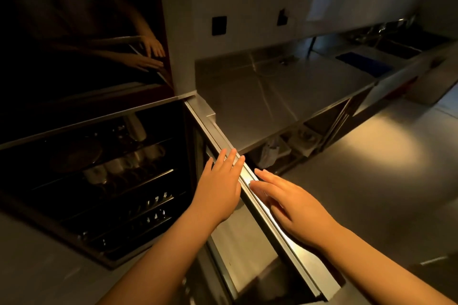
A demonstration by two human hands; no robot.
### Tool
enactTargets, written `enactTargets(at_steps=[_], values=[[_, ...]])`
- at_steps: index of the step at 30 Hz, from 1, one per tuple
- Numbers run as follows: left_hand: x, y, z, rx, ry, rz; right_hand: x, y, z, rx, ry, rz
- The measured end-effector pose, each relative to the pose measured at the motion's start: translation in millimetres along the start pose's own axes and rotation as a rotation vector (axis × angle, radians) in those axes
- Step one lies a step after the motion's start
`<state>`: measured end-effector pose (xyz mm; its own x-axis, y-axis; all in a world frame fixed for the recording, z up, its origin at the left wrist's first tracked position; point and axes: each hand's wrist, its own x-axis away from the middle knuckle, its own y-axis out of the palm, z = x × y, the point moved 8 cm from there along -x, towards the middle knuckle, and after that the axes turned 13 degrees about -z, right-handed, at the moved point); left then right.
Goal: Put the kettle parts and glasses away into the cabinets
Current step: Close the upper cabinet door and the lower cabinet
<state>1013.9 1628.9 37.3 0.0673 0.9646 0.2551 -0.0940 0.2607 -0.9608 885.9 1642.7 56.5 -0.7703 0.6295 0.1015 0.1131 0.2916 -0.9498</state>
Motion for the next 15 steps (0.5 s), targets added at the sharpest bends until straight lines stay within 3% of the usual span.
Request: enactTargets(at_steps=[15], values=[[17.7,-3.4,-30.9,0.106,-0.01,0.014,-11.4,19.0,-40.7,-0.211,0.06,-0.05]])
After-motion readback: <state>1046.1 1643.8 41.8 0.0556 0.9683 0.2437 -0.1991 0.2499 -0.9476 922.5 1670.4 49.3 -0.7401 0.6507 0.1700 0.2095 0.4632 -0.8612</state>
